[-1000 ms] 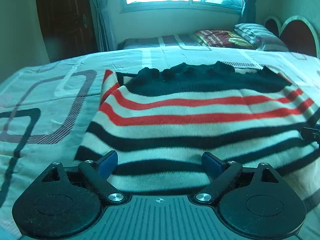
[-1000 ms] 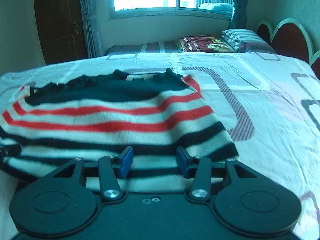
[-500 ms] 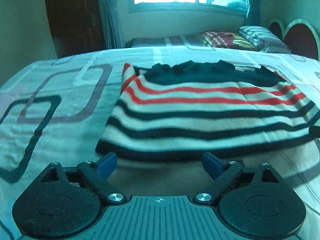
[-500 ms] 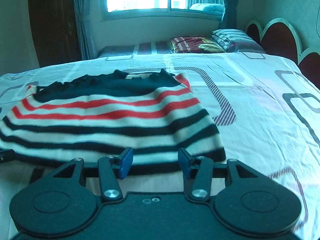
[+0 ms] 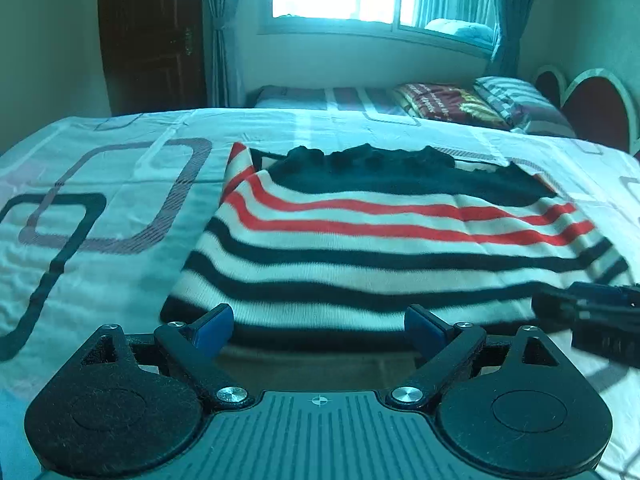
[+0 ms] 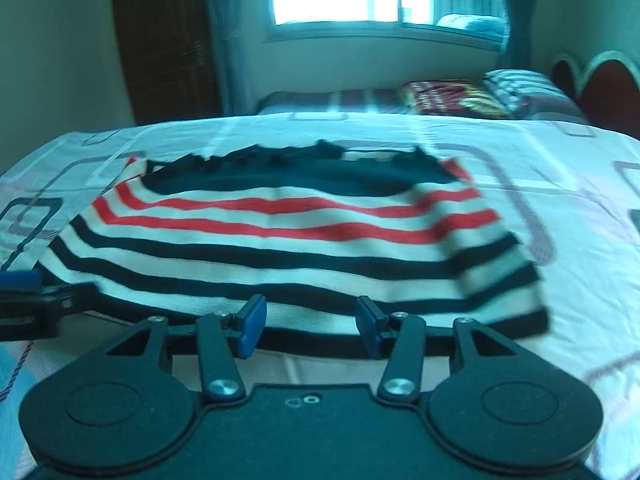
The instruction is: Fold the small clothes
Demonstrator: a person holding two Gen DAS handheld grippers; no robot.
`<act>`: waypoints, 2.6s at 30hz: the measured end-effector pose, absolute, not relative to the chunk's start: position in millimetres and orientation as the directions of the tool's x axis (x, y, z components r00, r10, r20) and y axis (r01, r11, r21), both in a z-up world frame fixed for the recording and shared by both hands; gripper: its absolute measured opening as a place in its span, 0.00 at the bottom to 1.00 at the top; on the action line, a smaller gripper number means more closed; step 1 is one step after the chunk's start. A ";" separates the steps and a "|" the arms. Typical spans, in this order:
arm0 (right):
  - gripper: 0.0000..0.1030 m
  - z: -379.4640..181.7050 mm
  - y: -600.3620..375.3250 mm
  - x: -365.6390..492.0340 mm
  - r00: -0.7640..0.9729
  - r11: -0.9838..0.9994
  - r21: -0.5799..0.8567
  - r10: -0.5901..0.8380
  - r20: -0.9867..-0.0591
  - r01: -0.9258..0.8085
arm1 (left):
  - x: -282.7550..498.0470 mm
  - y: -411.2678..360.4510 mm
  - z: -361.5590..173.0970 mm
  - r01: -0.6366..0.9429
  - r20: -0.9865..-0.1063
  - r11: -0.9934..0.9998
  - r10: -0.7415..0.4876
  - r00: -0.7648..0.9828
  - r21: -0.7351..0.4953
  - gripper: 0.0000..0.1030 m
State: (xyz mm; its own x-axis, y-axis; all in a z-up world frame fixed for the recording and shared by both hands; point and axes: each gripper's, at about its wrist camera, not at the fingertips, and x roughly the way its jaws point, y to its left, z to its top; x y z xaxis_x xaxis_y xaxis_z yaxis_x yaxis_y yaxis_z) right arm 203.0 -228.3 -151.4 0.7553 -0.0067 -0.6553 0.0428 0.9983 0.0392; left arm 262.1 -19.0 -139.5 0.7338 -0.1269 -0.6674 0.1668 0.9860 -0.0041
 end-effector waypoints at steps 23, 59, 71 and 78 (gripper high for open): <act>0.48 -139.7 -298.1 249.7 0.765 0.998 0.050 -0.001 -0.644 0.044 | 335.7 -24.3 -139.4 0.055 -0.686 0.998 -0.042 0.726 -0.003 0.89; 0.34 -139.5 -248.0 300.7 0.768 0.999 0.046 0.034 -0.640 -0.005 | 358.0 11.5 -145.4 0.008 -0.647 0.995 -0.073 0.759 -0.104 1.00; 0.33 -148.9 -227.9 299.8 0.748 0.997 0.067 0.071 -0.660 -0.035 | 356.9 9.5 -172.5 0.042 -0.723 0.995 -0.092 0.684 -0.087 1.00; 0.36 -148.5 -227.8 292.4 0.742 0.995 0.088 0.090 -0.664 -0.042 | 327.7 23.8 -157.0 0.005 -0.724 0.986 -0.125 0.678 -0.166 1.00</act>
